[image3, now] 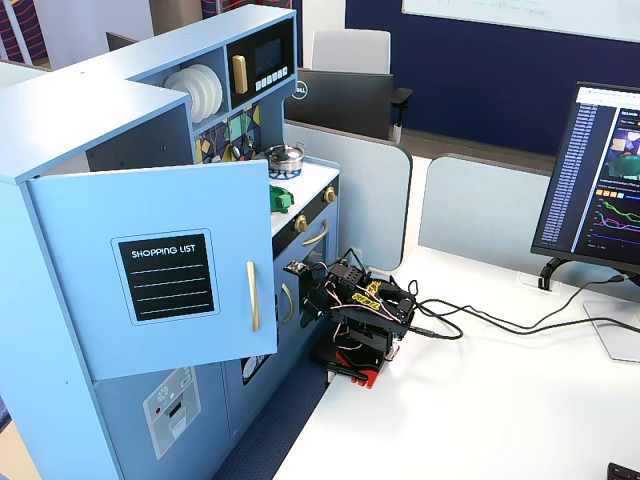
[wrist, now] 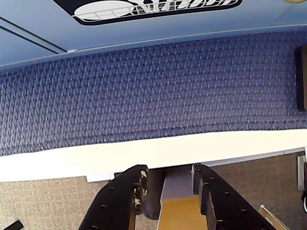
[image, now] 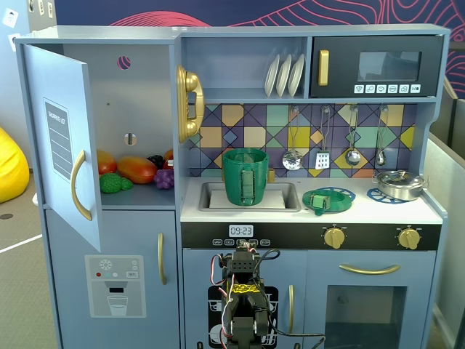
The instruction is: Pick up the lid from the counter and put it on the green recipient
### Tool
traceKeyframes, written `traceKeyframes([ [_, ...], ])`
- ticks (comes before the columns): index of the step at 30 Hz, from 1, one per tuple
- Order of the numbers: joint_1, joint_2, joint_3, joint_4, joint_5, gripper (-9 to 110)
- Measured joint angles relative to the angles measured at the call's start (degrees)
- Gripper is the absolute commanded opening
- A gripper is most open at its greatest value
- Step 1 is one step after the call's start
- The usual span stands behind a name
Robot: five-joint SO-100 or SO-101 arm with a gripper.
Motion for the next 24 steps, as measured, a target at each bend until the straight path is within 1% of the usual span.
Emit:
traceKeyframes([
  [2, 0.00, 0.00, 0.00, 0.00, -0.26, 0],
  [7, 7.65, 0.00, 0.00, 0.00, -0.97, 0],
  [16, 8.35, 0.00, 0.00, -0.26, -0.44, 0],
  [18, 9.76, -0.44, 0.00, -1.93, -0.18, 0],
  [20, 11.60, -2.37, -1.76, -6.42, -1.85, 0],
  [24, 14.59, -9.40, -11.43, -16.70, -4.22, 0],
])
